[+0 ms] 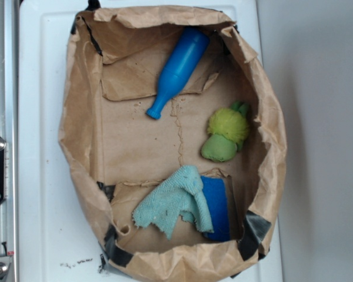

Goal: Grab the blue bottle.

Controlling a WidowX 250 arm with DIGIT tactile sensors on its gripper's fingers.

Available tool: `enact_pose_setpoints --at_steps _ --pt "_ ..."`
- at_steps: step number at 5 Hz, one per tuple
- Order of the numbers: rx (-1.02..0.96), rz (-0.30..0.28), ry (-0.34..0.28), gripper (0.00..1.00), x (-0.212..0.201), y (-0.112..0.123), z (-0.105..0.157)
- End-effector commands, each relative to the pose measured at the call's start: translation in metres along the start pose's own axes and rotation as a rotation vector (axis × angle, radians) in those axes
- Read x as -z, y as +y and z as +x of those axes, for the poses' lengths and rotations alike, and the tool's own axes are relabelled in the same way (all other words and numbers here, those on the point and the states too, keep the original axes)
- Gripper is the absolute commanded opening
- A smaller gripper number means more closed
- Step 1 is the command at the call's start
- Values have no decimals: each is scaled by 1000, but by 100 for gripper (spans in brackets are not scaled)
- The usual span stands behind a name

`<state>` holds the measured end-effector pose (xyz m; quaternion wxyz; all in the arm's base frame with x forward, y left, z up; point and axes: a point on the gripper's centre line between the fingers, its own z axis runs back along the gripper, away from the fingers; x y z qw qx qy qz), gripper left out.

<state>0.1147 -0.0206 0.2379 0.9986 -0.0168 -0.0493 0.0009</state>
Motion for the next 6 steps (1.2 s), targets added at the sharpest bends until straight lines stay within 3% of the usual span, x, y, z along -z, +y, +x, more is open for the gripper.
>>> enact_pose_setpoints --at_steps 1,4,6 --pt "0 0 0 100 0 0 0" --pt "-176 39 -65 100 25 8 97" --pt "-483 37 -187 100 60 41 139"
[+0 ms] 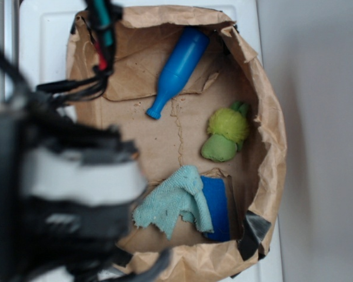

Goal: Grab the blue bottle.

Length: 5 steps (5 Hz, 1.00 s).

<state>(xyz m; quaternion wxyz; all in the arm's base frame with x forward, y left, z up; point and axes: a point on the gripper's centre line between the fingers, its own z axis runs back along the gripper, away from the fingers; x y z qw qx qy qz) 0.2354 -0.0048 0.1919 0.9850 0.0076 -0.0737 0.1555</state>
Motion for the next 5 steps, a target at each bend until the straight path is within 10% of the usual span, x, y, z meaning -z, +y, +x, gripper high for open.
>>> enact_pose_setpoints --at_steps 1,5 --pt "-263 -57 -171 100 24 34 38" --pt "-231 74 -158 100 79 71 65"
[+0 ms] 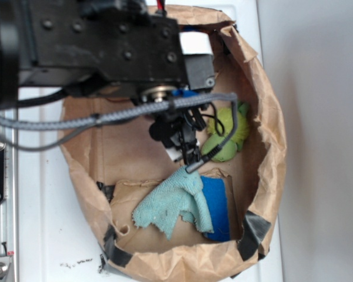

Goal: Grab the blue bottle.

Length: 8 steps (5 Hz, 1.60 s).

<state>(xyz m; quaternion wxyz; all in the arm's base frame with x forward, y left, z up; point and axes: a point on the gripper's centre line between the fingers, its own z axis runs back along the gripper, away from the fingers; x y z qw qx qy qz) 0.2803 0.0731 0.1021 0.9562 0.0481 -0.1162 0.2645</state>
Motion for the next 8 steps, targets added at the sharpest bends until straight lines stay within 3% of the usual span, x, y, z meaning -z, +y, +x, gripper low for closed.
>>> enact_pose_setpoints --at_steps 1,3,4,5,6,7,8 --pt "-15 -15 -57 100 -17 8 16" --pt "-15 -15 -57 100 -17 8 16" --pt "-173 -36 -35 100 2 13 51" --pt "-314 -10 -90 100 16 14 71" --pt "-355 -32 -112 100 18 16 75" --pt "-324 -107 -118 100 3 29 60" --pt "-312 -148 -133 100 -3 46 47"
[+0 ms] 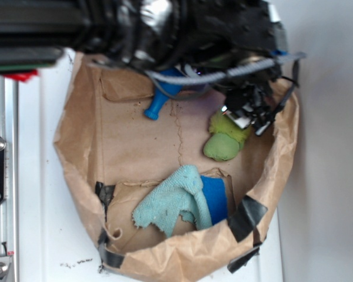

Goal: Grab the blue bottle.

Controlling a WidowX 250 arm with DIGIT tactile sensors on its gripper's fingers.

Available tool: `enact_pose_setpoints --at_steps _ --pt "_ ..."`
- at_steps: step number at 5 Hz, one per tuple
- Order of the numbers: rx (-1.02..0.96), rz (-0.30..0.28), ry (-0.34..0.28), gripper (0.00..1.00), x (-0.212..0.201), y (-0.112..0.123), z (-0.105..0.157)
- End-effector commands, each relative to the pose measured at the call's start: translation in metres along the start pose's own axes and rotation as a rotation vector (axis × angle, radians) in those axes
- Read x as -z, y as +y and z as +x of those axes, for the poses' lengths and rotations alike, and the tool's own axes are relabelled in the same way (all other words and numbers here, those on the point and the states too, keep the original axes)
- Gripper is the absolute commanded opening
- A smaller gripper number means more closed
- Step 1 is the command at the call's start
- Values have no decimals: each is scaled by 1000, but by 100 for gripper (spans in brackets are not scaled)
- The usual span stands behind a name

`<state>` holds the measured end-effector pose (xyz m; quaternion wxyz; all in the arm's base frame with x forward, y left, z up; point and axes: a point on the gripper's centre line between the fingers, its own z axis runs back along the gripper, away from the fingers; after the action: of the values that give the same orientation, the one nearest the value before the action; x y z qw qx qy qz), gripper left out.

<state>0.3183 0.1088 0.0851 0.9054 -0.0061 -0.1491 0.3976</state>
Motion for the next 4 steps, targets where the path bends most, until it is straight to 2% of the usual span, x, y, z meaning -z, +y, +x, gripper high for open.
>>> enact_pose_setpoints --at_steps 1,2,4 --pt "-30 -78 -99 100 -29 31 9" --pt "-67 -55 -108 100 -21 30 6" --pt "-75 -12 -167 100 0 24 -9"
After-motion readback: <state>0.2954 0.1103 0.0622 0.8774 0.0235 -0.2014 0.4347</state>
